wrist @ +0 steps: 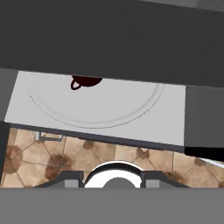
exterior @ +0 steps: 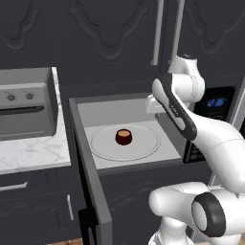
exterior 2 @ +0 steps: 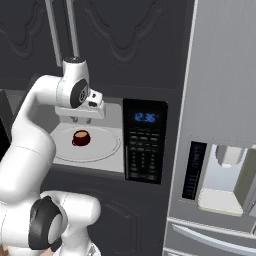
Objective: Pick the cup of tea, navigate to the dining table, and place it on the saucer.
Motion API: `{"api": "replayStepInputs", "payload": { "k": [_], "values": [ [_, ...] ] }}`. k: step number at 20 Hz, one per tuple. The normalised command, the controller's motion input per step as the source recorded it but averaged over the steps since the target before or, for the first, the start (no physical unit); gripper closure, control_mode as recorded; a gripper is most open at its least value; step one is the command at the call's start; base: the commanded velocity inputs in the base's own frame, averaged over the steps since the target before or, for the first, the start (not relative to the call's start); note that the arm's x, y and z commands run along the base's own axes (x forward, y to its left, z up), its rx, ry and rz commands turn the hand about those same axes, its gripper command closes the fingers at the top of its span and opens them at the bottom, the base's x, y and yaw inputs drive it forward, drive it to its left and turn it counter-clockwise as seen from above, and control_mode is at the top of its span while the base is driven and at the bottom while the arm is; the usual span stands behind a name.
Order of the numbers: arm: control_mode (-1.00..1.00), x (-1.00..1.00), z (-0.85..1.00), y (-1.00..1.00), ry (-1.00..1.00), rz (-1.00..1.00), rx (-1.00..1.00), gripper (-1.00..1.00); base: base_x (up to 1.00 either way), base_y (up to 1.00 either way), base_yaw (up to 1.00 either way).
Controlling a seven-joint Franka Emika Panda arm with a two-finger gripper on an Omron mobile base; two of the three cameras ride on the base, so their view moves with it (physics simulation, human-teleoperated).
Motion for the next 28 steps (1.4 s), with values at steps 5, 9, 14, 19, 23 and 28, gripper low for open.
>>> {"api": "replayStepInputs", "payload": {
  "k": [5, 9, 14, 19, 23, 28],
  "values": [
    [-1.0, -0.23, -0.02, 0.11, 0.0, 0.0, 0.0, -1.0, 0.0, 0.0, 0.0],
    [-1.0, -0.39, -0.3, 0.36, 0.0, 0.0, -0.05, -1.0, 0.0, 0.0, 0.0],
    [-1.0, -0.27, -0.39, 0.48, 0.0, 0.0, -0.04, -1.0, 0.0, 0.0, 0.0],
    [-1.0, 0.02, -0.32, 0.36, -0.04, -0.01, 0.0, -1.0, 0.0, 0.0, 0.0],
    [-1.0, 0.06, -0.22, 0.29, -0.14, 0.0, 0.0, -1.0, 0.0, 0.0, 0.0],
    [-1.0, 0.1, -0.19, 0.22, -0.18, -0.04, -0.02, -1.0, 0.0, 0.0, 0.0]
  ]
}}
